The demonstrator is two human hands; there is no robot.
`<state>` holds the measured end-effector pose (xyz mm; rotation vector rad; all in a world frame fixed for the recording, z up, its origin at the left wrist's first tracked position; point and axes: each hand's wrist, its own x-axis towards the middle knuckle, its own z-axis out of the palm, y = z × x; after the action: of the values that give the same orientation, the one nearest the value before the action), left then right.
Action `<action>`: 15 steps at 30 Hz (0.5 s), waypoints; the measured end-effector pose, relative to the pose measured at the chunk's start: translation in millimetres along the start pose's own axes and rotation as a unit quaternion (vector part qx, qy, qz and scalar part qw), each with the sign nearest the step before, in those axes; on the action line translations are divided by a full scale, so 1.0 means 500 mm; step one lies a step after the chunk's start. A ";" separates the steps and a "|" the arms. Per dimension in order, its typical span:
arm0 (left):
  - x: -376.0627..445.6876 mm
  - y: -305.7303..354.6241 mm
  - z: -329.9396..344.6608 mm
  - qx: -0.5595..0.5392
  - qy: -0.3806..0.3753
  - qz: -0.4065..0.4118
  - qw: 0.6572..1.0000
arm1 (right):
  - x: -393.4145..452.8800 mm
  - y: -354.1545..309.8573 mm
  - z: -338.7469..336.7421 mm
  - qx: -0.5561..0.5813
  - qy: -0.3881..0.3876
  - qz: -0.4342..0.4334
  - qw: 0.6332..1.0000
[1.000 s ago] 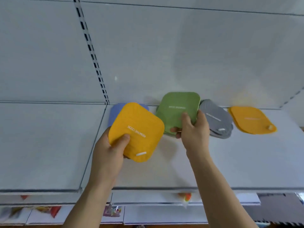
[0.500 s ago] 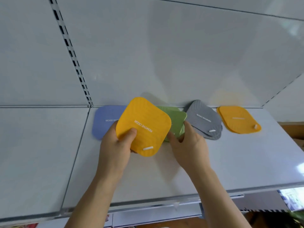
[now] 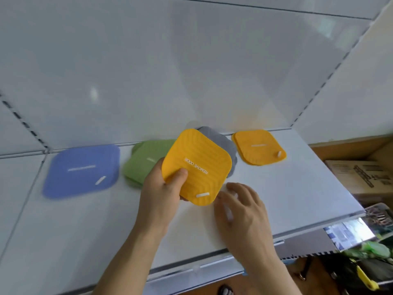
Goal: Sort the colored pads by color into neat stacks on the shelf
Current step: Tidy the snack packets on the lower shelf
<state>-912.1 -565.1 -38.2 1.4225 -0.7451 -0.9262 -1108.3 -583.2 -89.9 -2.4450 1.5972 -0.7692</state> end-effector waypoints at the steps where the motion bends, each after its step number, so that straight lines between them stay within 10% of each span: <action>1: 0.001 0.000 0.032 0.002 -0.004 0.001 1.000 | -0.004 0.016 -0.010 0.007 -0.009 -0.012 1.000; 15: 0.154 0.001 0.420 0.208 -0.035 0.011 0.977 | 0.034 0.377 -0.132 0.150 0.015 -0.116 0.982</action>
<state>-1059.5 -733.4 -37.2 1.7464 -1.0512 -0.8366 -1289.5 -668.9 -96.3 -2.4271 1.1152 -1.0038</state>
